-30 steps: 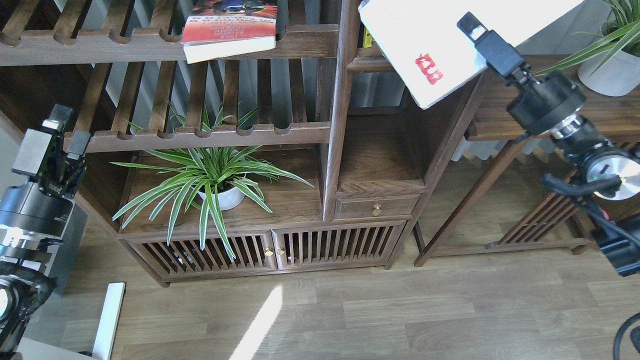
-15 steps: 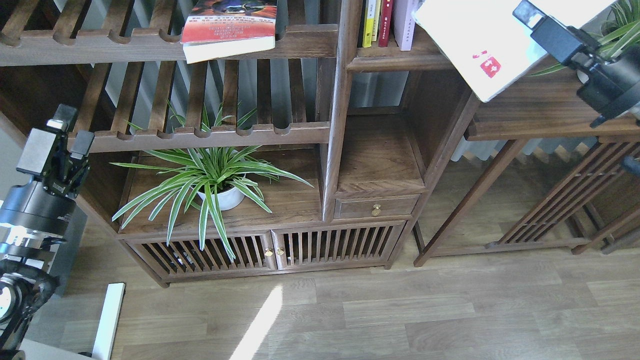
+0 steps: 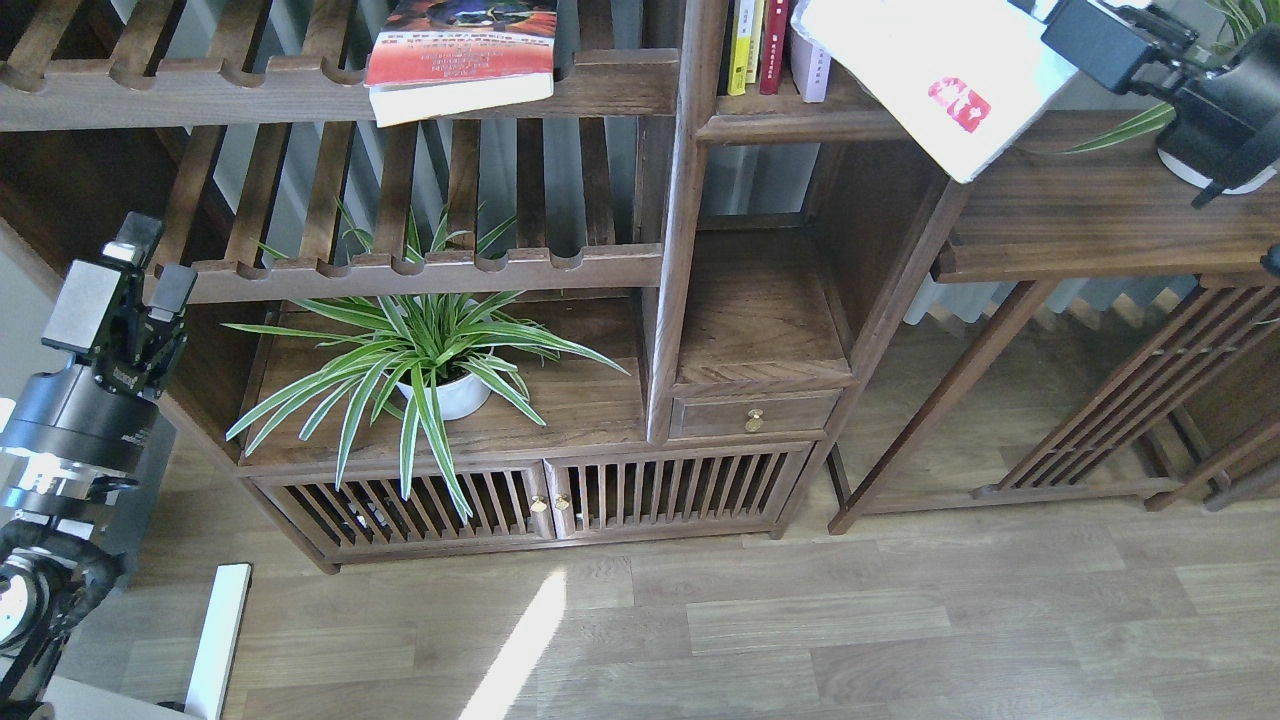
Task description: Organize books on shelf
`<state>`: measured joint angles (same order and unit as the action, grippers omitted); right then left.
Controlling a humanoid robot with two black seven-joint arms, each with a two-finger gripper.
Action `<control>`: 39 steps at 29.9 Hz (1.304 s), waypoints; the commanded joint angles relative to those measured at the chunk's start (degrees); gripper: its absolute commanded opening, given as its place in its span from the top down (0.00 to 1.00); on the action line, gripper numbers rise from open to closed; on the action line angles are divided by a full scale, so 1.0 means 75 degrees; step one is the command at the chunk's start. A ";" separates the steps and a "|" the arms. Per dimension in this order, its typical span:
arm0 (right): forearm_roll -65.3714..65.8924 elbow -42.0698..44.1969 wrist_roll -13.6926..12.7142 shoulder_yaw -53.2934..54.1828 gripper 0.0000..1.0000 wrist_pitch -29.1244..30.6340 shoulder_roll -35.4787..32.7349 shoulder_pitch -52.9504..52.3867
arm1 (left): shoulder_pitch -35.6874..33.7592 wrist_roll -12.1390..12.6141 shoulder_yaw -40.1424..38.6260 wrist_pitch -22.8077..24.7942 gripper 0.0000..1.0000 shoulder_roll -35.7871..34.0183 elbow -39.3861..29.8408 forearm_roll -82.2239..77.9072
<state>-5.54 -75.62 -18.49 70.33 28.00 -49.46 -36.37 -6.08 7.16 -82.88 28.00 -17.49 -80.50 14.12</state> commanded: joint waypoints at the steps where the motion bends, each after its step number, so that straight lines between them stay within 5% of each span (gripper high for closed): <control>1: 0.0047 0.0004 -0.0264 -0.0003 1.00 0.0000 -0.0014 0.0010 | 0.0014 -0.0018 -0.0024 0.0000 0.02 0.0000 0.0022 0.0004; 39: 0.2390 0.0543 -0.0429 0.0056 0.99 0.0000 -0.0097 -0.0916 | 0.0049 0.0006 0.0035 0.0000 0.02 0.0012 0.0058 0.0004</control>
<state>11.73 -71.64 -21.64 71.21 28.00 -50.22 -43.19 -5.85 7.21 -82.63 28.00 -17.32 -80.07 14.11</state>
